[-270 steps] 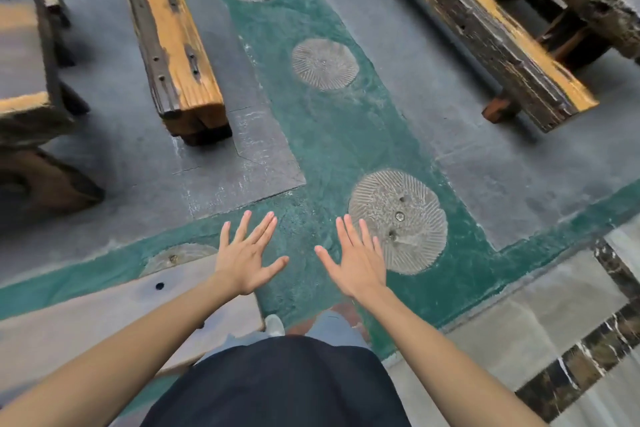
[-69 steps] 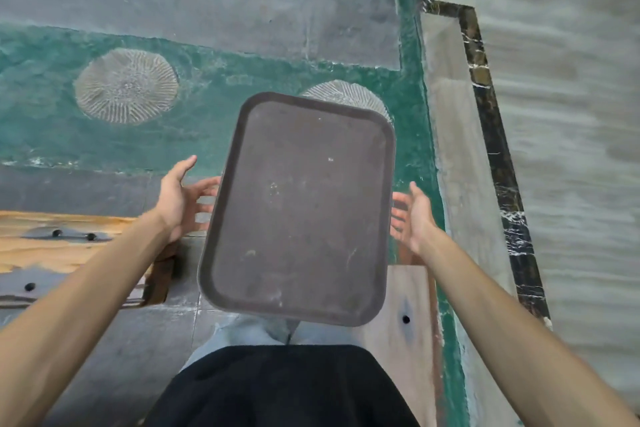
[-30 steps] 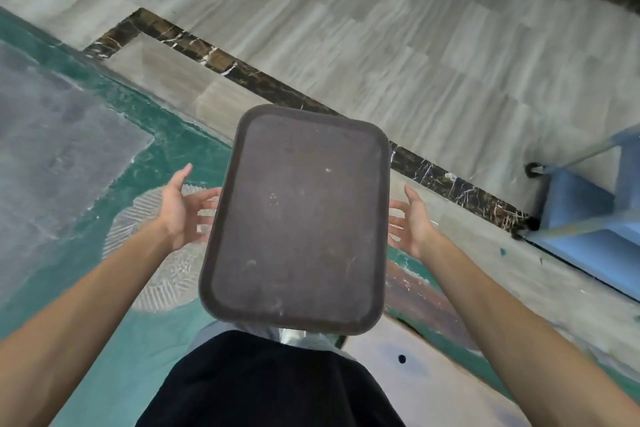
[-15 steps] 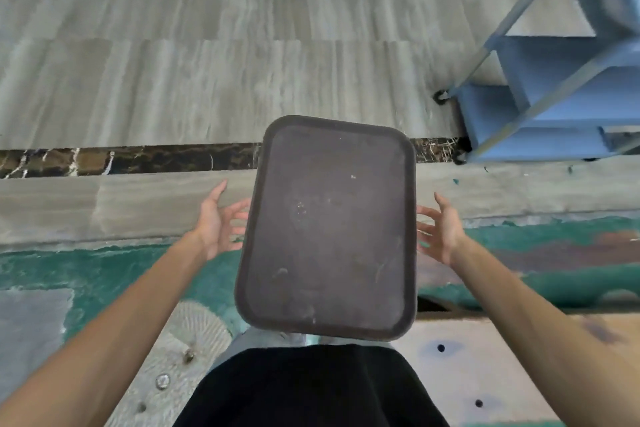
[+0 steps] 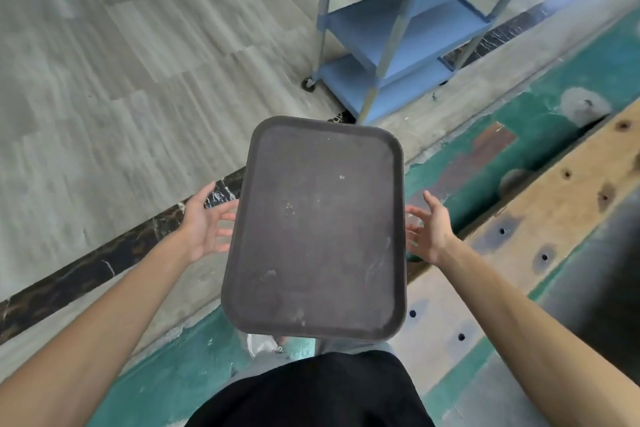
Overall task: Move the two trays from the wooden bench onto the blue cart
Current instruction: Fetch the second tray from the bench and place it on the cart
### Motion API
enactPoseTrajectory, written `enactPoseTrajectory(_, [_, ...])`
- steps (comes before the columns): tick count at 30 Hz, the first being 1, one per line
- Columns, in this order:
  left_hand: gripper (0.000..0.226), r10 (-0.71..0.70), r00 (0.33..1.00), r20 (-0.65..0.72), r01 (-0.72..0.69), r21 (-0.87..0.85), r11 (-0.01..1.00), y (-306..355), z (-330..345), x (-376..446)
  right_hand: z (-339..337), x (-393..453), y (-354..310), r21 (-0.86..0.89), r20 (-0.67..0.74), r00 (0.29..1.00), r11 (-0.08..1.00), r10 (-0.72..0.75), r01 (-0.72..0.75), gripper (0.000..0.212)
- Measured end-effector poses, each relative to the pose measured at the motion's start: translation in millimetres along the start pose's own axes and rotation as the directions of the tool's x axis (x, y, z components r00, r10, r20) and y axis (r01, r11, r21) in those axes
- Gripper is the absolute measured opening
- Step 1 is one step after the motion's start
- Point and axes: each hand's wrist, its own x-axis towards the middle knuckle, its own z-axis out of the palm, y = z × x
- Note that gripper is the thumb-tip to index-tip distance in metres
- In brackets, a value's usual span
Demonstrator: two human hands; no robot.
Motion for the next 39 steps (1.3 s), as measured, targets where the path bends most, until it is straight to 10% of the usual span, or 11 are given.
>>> enactPoseTrajectory(39, [0.081, -0.060, 0.976, 0.211, -0.029, 0.396, 0.918, 398, 572, 390, -277, 296, -481, 0.380, -0.299, 0.954, 0.921, 0.037, 0.083, 0.055])
